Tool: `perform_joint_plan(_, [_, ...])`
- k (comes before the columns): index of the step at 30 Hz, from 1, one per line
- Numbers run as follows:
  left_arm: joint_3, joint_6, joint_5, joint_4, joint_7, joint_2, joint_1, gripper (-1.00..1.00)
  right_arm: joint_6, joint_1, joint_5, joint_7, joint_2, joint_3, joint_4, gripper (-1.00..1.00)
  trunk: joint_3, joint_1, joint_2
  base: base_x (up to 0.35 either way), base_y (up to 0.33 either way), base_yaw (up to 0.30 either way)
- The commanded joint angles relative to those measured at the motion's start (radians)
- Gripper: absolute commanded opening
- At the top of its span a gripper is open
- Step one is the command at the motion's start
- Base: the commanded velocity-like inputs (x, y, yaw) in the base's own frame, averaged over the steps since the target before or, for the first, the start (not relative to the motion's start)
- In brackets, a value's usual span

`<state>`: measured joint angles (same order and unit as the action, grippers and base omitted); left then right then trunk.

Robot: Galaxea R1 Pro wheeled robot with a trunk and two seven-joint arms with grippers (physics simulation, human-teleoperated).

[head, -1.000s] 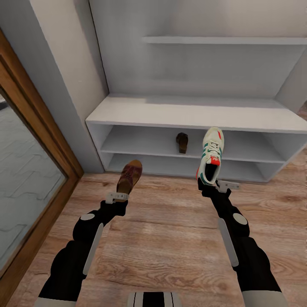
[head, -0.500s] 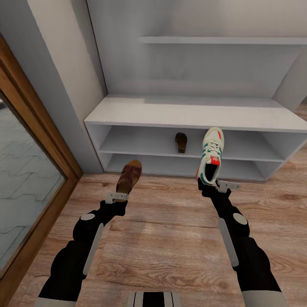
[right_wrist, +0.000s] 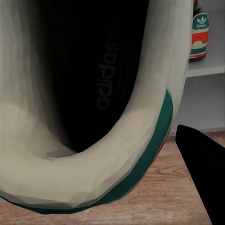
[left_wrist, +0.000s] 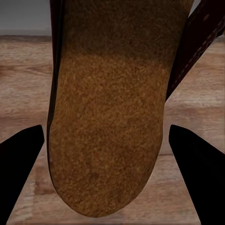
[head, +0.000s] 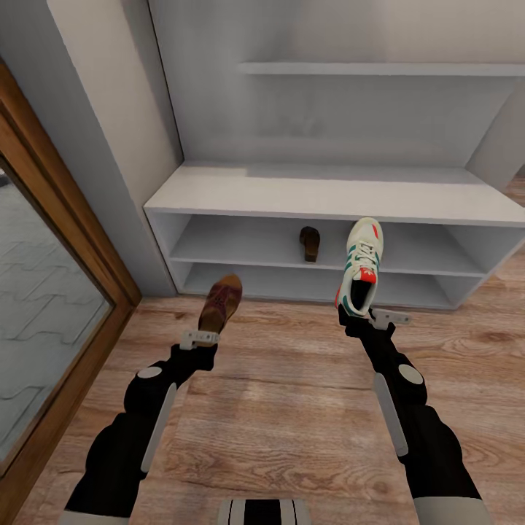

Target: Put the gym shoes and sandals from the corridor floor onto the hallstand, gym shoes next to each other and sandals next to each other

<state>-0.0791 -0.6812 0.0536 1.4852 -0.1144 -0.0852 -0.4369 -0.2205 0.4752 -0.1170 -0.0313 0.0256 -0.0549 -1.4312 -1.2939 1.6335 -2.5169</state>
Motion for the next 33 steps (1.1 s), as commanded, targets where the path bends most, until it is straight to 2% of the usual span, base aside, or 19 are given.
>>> perform_joint_plan(1, [0.001,-0.005,0.006,0.001,-0.006,0.0,0.003,-1.0,-0.005,0.0,-0.01,-0.004,0.0,0.0,-0.002,-1.0,-0.001,0.0,0.0,0.0,0.0,0.0])
perform_joint_plan(33, [0.0,-0.004,0.006,0.002,-0.01,-0.002,0.02,-1.0,-0.005,0.0,-0.013,-0.005,0.0,-0.009,-0.007,-1.0,-0.001,0.0,0.0,0.0,0.0,0.0])
